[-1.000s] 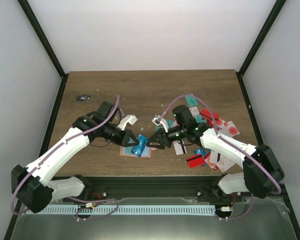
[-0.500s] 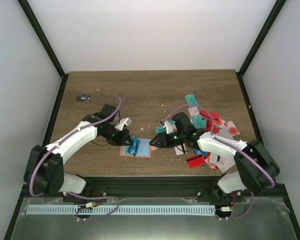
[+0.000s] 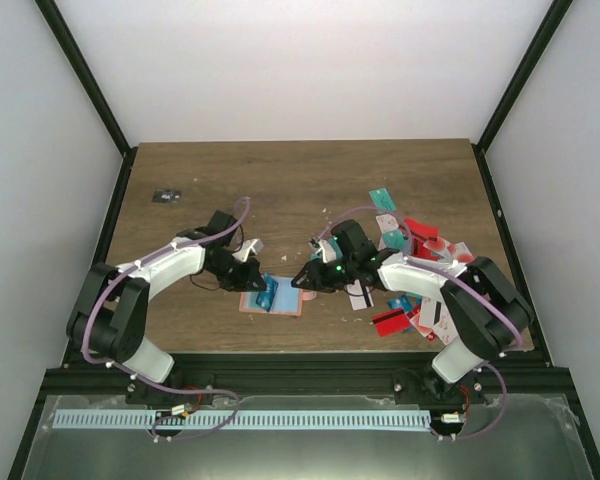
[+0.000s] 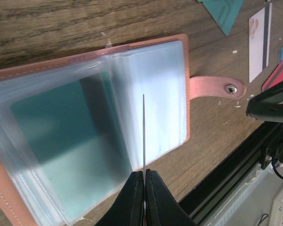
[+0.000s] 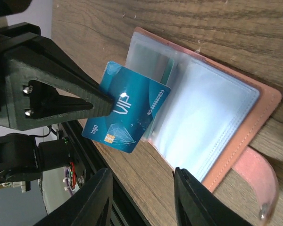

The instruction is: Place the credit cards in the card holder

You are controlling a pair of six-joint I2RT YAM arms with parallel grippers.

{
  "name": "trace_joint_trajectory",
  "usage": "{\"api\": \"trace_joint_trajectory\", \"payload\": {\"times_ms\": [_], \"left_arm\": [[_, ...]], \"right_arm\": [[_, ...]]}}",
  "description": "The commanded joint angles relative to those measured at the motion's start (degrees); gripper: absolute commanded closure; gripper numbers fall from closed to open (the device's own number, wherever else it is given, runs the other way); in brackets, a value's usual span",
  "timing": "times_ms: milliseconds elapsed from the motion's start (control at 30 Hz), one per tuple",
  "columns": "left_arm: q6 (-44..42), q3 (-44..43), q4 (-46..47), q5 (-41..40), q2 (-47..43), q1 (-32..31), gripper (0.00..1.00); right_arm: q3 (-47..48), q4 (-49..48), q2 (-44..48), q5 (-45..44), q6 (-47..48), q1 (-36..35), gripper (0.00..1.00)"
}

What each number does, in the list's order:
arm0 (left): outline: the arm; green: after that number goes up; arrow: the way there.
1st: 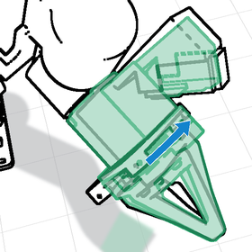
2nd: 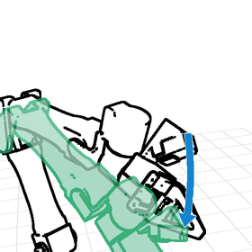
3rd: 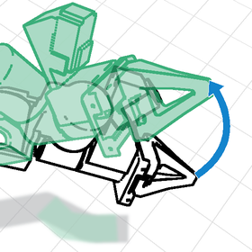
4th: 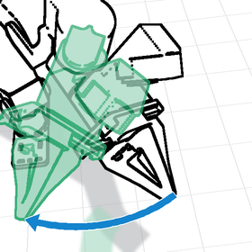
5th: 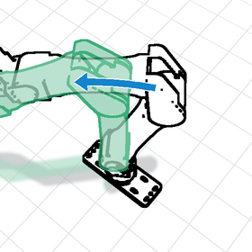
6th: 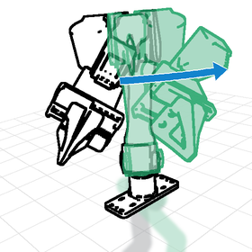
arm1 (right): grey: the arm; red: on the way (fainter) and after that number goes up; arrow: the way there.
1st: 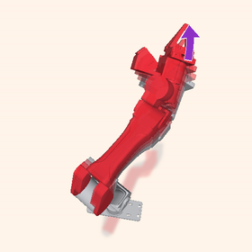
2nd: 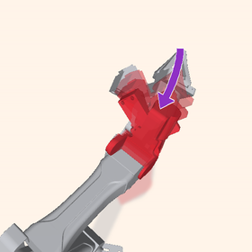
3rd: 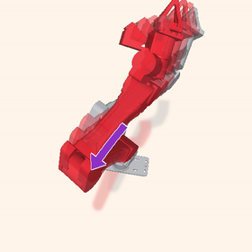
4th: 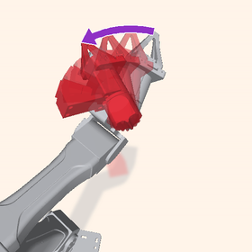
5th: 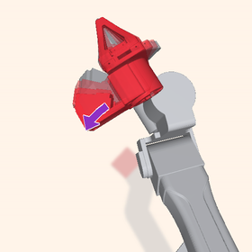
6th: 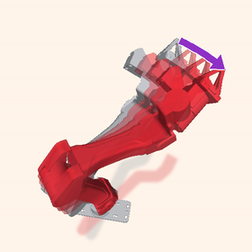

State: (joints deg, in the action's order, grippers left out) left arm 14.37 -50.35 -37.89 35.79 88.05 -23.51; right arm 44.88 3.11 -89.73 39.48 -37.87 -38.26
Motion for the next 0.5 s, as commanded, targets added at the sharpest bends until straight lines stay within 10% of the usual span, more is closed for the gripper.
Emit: {"api": "trace_joint_trajectory", "payload": {"times_ms": [0,467], "left_arm": [[-2.17,-0.84,1.67,0.06,1.64,0.68,0.96],[-3.51,-1.73,1.89,1.10,6.33,1.18,0.96]], "right_arm": [[3.03,-1.17,-2.52,1.33,-0.45,-0.67,0.63],[5.48,1.61,-8.87,-0.74,1.39,-0.68,0.70]]}}
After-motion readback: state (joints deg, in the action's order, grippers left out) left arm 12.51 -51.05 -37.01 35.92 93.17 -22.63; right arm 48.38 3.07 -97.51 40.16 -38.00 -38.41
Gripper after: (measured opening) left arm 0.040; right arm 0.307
